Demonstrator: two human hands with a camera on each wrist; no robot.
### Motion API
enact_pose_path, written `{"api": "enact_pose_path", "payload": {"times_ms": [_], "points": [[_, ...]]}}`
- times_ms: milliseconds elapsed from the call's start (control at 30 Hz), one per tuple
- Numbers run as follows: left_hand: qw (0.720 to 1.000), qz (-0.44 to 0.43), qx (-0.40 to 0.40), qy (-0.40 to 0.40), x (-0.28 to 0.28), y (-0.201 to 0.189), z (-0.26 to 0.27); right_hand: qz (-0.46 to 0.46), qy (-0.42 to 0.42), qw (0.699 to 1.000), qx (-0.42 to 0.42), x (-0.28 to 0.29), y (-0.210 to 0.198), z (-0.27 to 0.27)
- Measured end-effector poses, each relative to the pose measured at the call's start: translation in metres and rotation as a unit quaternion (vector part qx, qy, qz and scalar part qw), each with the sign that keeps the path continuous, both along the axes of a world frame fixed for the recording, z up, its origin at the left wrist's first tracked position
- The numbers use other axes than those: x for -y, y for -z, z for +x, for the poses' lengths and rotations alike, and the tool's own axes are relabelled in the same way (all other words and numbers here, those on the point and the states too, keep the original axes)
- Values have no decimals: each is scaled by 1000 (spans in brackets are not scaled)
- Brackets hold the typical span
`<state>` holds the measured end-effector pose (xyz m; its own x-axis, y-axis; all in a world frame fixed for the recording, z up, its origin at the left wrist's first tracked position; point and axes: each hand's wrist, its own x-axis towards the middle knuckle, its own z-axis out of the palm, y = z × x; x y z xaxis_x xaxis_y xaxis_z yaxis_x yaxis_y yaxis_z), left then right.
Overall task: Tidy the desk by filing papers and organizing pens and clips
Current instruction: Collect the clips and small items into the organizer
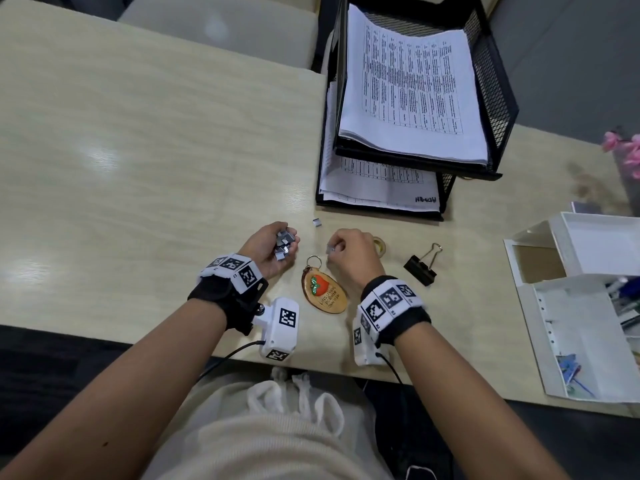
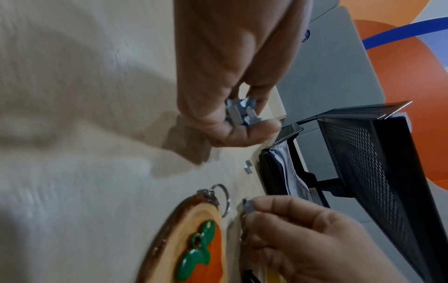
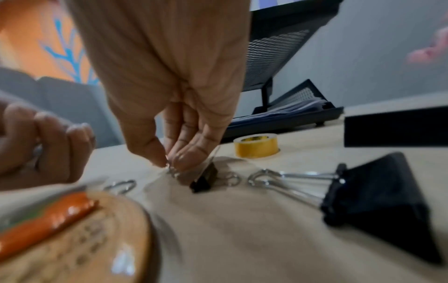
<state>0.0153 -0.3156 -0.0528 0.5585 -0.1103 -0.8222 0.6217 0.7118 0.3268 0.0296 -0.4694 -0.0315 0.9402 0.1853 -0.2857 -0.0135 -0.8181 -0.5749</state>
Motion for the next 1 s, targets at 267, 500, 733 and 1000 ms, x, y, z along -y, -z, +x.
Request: {"api": "enact_pose_path", "payload": {"times_ms": [267, 500, 733, 1000], "points": [[997, -54, 47, -1, 14, -4, 5, 196, 3, 980, -26, -8, -30, 6], [999, -21, 38, 30, 6, -4, 9, 105, 25, 994, 4, -6, -10, 22], [998, -4, 25, 60, -12, -1, 7, -43, -56, 997, 32, -17, 5, 21], [999, 2, -1, 32, -22, -1, -1, -153, -198, 964, 88, -42, -2, 36]]}}
